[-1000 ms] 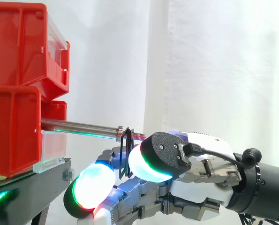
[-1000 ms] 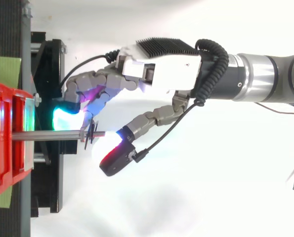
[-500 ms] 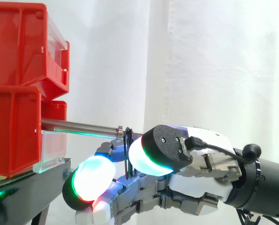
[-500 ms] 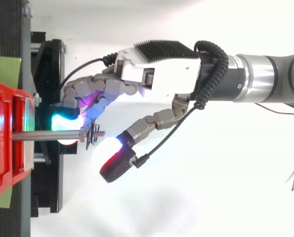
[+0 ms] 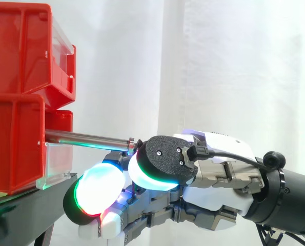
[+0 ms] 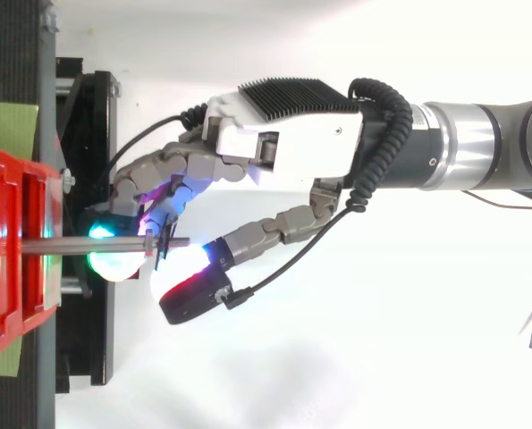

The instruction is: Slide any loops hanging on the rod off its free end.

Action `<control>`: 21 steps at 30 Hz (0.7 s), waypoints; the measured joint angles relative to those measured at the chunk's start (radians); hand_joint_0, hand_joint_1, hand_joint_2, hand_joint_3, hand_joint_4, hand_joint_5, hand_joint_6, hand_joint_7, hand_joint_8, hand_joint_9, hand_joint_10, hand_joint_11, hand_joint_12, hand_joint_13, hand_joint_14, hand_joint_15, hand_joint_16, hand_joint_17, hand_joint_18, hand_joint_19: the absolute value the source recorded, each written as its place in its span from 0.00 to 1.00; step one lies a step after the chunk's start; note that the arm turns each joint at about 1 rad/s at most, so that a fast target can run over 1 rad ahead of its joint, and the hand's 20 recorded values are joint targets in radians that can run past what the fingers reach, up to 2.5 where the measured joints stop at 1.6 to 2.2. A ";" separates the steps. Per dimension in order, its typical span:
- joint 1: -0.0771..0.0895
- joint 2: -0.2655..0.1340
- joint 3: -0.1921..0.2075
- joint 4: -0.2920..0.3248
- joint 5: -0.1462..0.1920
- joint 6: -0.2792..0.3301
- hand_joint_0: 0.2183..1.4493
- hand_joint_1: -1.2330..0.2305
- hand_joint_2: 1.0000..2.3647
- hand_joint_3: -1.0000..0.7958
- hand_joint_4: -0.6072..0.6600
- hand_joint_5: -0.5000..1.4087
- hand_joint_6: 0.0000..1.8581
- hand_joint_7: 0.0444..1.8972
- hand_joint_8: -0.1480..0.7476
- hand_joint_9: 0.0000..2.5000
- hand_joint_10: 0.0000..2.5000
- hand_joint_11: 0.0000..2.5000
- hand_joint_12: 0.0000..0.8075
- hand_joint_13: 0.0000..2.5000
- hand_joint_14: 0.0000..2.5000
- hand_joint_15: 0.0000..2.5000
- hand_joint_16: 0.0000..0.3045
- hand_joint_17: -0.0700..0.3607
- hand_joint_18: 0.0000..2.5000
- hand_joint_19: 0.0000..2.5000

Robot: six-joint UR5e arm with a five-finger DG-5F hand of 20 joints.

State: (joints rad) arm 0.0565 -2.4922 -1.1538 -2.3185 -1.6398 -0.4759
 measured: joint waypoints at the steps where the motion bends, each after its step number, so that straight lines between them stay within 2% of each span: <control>1: 0.000 0.000 0.000 0.000 -0.001 0.000 0.31 0.35 0.01 0.48 0.63 0.19 0.46 0.45 0.50 0.35 0.00 0.10 0.43 0.28 0.00 0.07 0.15 0.41 0.29 0.14; 10: -0.003 0.001 0.000 0.006 -0.004 0.000 0.32 0.35 0.01 0.47 0.61 0.18 0.48 0.42 0.50 0.35 0.00 0.11 0.43 0.28 0.00 0.07 0.15 0.41 0.28 0.15; 12: -0.004 0.000 0.000 0.010 -0.007 0.000 0.28 0.31 0.01 0.37 0.60 0.18 0.47 0.42 0.47 0.34 0.00 0.11 0.40 0.27 0.00 0.07 0.14 0.38 0.27 0.16; 15: -0.005 0.000 0.000 0.015 -0.011 0.000 0.26 0.32 0.00 0.29 0.62 0.18 0.45 0.42 0.47 0.34 0.00 0.11 0.41 0.27 0.00 0.07 0.14 0.39 0.27 0.16; 21: -0.006 0.000 0.000 0.020 -0.014 -0.002 0.25 0.32 0.00 0.28 0.64 0.19 0.41 0.44 0.47 0.33 0.00 0.10 0.41 0.26 0.00 0.07 0.15 0.40 0.27 0.16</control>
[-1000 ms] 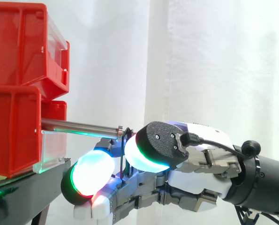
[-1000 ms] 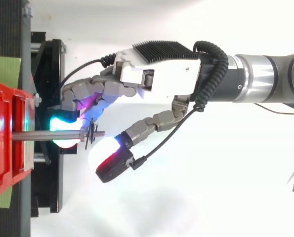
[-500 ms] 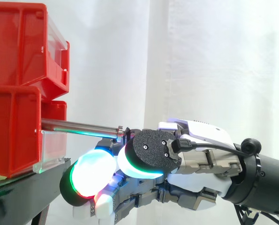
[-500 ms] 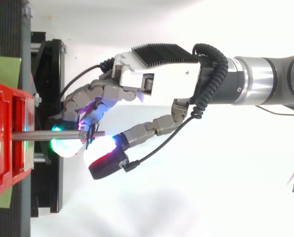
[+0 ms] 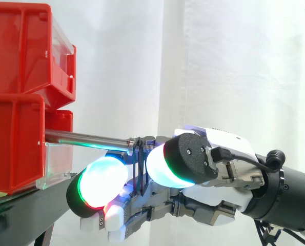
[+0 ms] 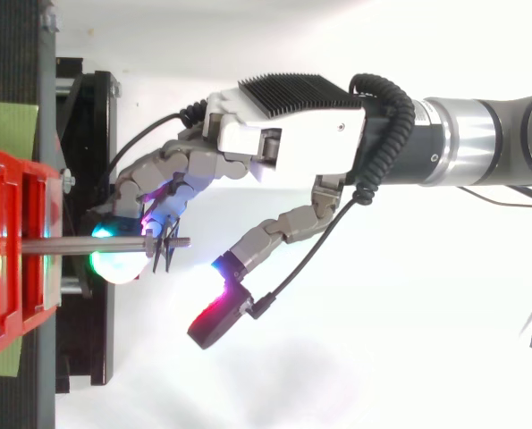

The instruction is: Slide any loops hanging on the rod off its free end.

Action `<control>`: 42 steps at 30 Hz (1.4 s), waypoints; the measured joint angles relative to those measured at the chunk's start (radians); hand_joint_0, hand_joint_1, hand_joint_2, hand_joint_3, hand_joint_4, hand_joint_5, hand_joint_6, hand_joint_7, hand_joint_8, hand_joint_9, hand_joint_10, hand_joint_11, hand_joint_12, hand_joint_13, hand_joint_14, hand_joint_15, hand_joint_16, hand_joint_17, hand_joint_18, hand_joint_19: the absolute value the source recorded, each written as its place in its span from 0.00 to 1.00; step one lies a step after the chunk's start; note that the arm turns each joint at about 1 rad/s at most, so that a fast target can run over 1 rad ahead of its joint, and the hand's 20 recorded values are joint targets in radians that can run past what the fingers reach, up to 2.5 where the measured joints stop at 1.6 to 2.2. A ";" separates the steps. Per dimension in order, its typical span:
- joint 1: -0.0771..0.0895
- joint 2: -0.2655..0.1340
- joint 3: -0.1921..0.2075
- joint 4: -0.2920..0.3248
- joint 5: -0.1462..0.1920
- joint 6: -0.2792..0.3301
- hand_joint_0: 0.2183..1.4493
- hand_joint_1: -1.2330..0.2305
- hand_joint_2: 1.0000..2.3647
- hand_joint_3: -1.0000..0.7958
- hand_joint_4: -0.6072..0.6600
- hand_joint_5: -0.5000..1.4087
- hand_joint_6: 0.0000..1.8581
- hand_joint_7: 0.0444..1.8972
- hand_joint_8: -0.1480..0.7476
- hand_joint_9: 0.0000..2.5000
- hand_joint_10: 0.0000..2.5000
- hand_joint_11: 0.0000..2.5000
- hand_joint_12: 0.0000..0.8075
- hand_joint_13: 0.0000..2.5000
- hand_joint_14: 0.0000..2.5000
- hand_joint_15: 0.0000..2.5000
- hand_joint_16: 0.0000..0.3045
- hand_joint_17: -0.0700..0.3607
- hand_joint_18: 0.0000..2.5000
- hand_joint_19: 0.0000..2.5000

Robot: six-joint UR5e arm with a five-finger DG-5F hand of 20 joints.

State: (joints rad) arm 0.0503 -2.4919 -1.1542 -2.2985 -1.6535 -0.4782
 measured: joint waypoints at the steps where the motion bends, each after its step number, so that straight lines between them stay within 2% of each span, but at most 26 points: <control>1: -0.001 0.000 0.000 0.001 -0.001 -0.001 0.25 0.32 0.00 0.28 0.63 0.19 0.40 0.44 0.47 0.33 0.00 0.10 0.41 0.26 0.00 0.07 0.15 0.40 0.27 0.16; 6: -0.008 0.000 0.000 0.001 -0.014 -0.008 0.31 0.32 0.01 0.35 0.61 0.20 0.39 0.47 0.46 0.33 0.00 0.10 0.39 0.26 0.00 0.07 0.14 0.38 0.26 0.16; 12: -0.016 -0.001 0.000 0.002 -0.024 -0.012 0.31 0.32 0.01 0.43 0.59 0.19 0.43 0.45 0.45 0.33 0.00 0.10 0.39 0.26 0.00 0.07 0.14 0.38 0.26 0.17; 18: -0.019 0.000 -0.001 -0.001 -0.025 -0.018 0.31 0.32 0.01 0.42 0.60 0.18 0.45 0.44 0.45 0.33 0.00 0.10 0.39 0.26 0.00 0.07 0.14 0.38 0.26 0.16; 24: -0.023 -0.001 -0.001 -0.002 -0.025 -0.019 0.31 0.32 0.01 0.48 0.55 0.18 0.49 0.42 0.47 0.33 0.00 0.10 0.42 0.27 0.00 0.07 0.15 0.40 0.28 0.15; 37: -0.029 -0.001 -0.003 0.002 -0.032 -0.023 0.33 0.31 0.01 0.51 0.46 0.18 0.51 0.44 0.48 0.35 0.00 0.11 0.43 0.28 0.00 0.06 0.16 0.41 0.28 0.15; 40: -0.029 -0.001 -0.004 0.002 -0.032 -0.026 0.34 0.31 0.01 0.51 0.46 0.18 0.51 0.44 0.49 0.35 0.00 0.11 0.43 0.27 0.00 0.07 0.16 0.41 0.28 0.15; 42: -0.029 -0.001 -0.003 0.003 -0.032 -0.028 0.33 0.31 0.01 0.46 0.49 0.18 0.50 0.44 0.47 0.35 0.00 0.12 0.42 0.27 0.00 0.07 0.15 0.40 0.27 0.16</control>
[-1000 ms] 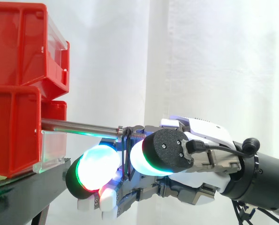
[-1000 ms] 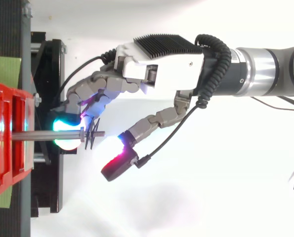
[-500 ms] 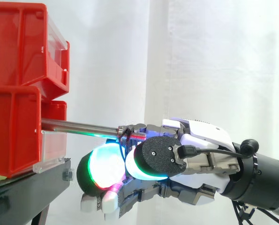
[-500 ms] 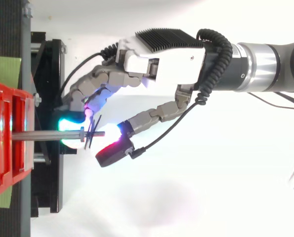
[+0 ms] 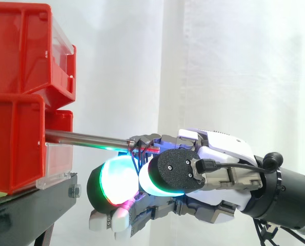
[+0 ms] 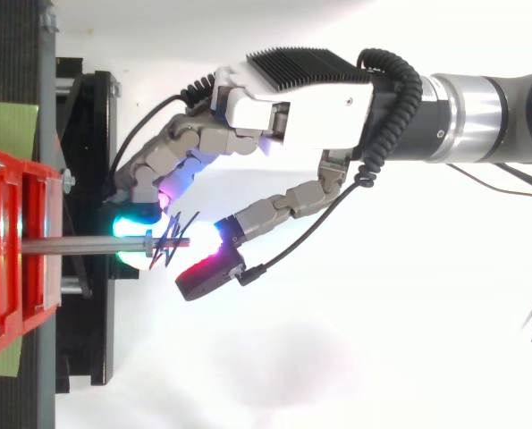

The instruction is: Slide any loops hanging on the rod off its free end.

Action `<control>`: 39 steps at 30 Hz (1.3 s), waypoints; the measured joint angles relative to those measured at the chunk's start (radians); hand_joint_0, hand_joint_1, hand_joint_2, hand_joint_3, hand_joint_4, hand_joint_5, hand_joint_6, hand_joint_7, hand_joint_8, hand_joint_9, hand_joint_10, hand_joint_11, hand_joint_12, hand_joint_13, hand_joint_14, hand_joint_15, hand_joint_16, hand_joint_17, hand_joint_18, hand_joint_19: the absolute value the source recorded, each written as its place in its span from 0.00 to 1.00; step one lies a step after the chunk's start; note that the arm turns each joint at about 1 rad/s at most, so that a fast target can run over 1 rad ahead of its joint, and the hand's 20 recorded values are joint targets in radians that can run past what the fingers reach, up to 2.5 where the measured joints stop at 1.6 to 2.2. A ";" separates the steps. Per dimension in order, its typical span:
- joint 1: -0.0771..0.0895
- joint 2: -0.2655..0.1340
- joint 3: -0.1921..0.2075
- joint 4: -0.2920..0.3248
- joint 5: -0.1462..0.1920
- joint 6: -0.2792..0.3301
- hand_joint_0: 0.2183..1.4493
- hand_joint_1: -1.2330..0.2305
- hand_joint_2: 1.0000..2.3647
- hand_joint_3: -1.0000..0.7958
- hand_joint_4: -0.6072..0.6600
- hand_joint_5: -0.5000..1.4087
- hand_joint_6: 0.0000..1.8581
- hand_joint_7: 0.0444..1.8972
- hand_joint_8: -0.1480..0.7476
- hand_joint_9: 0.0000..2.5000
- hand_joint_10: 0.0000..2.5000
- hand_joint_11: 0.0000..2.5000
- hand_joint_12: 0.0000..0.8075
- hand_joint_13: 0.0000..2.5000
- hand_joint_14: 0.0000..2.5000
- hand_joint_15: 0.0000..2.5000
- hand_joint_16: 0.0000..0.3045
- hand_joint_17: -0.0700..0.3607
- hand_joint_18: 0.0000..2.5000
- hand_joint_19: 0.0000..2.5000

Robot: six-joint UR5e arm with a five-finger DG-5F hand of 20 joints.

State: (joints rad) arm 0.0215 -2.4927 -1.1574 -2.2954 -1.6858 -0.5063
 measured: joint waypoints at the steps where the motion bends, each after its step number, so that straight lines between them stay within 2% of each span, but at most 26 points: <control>1: 0.000 0.000 0.000 0.001 0.000 -0.001 0.32 0.31 0.01 0.44 0.51 0.18 0.50 0.44 0.46 0.34 0.00 0.12 0.41 0.27 0.00 0.07 0.15 0.39 0.27 0.16; 3: 0.000 0.000 0.000 0.002 0.000 -0.002 0.28 0.31 0.01 0.34 0.56 0.18 0.47 0.43 0.45 0.33 0.00 0.12 0.41 0.26 0.00 0.07 0.14 0.39 0.26 0.17; 6: 0.000 0.000 0.000 0.003 0.000 -0.003 0.26 0.31 0.00 0.29 0.59 0.18 0.45 0.41 0.46 0.33 0.00 0.11 0.42 0.26 0.00 0.08 0.15 0.39 0.26 0.17; 11: 0.000 0.000 -0.001 0.004 0.002 -0.003 0.26 0.33 0.00 0.28 0.60 0.19 0.43 0.42 0.46 0.33 0.00 0.11 0.41 0.26 0.00 0.07 0.15 0.39 0.25 0.17; 16: 0.000 0.000 -0.001 0.003 0.003 -0.003 0.30 0.35 0.01 0.34 0.57 0.19 0.42 0.46 0.45 0.33 0.00 0.11 0.40 0.26 0.00 0.07 0.14 0.38 0.25 0.17; 20: 0.000 0.000 -0.001 0.002 0.002 -0.003 0.30 0.36 0.01 0.42 0.55 0.19 0.46 0.45 0.45 0.33 0.00 0.11 0.40 0.26 0.00 0.08 0.14 0.38 0.25 0.17; 24: -0.001 0.001 -0.001 0.000 0.002 -0.003 0.31 0.35 0.01 0.49 0.55 0.19 0.49 0.44 0.49 0.34 0.00 0.11 0.44 0.27 0.00 0.07 0.16 0.42 0.27 0.15; 39: -0.002 0.000 -0.001 0.002 0.000 -0.003 0.32 0.34 0.00 0.52 0.49 0.19 0.50 0.46 0.50 0.35 0.00 0.11 0.46 0.27 0.00 0.07 0.17 0.44 0.28 0.15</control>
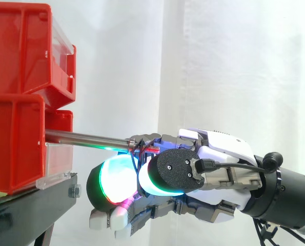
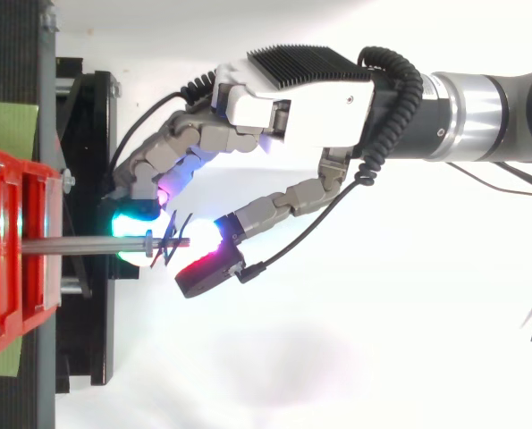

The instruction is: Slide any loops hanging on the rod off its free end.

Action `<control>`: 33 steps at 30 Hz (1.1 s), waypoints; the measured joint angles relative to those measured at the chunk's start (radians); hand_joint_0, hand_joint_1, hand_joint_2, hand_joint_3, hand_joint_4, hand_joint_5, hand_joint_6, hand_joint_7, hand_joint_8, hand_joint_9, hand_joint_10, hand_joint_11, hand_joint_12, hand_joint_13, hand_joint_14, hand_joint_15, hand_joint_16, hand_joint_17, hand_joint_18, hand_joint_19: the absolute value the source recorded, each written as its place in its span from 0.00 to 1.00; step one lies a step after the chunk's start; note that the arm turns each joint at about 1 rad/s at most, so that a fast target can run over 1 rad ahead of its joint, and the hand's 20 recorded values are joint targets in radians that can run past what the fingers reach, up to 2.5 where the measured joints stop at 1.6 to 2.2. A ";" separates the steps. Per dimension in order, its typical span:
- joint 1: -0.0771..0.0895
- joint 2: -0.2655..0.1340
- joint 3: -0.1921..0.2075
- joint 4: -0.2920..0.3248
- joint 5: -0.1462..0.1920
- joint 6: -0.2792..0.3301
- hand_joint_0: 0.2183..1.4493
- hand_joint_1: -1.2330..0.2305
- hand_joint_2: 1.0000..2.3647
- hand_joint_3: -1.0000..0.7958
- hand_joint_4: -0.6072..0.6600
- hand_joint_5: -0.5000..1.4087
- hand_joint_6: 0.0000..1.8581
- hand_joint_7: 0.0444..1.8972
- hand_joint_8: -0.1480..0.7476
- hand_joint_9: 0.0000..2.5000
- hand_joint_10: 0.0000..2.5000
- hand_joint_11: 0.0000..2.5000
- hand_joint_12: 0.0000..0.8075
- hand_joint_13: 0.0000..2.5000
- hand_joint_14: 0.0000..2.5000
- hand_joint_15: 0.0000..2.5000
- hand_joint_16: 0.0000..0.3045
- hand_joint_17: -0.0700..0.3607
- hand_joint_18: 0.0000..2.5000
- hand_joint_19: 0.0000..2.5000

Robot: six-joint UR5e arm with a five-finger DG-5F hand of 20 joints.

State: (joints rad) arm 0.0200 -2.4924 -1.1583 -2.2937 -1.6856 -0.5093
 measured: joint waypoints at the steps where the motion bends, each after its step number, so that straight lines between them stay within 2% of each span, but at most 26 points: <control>1: 0.000 0.000 0.000 -0.001 0.000 0.000 0.32 0.34 0.00 0.52 0.49 0.19 0.50 0.45 0.50 0.35 0.00 0.11 0.46 0.27 0.00 0.06 0.17 0.44 0.28 0.15; 23: 0.015 0.002 -0.008 -0.033 0.012 -0.002 0.32 0.34 0.00 0.53 0.48 0.20 0.50 0.47 0.52 0.36 0.00 0.10 0.48 0.27 0.00 0.06 0.18 0.45 0.28 0.14; 27: 0.015 0.004 -0.008 -0.059 0.010 -0.002 0.32 0.34 0.00 0.54 0.48 0.20 0.50 0.47 0.52 0.36 0.00 0.10 0.48 0.27 0.00 0.06 0.18 0.45 0.28 0.14; 33: 0.017 0.033 -0.010 -0.138 0.009 -0.006 0.32 0.34 0.00 0.53 0.48 0.20 0.50 0.47 0.52 0.36 0.00 0.10 0.48 0.27 0.00 0.07 0.18 0.45 0.28 0.14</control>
State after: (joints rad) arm 0.0365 -2.4590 -1.1680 -2.4321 -1.6769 -0.5148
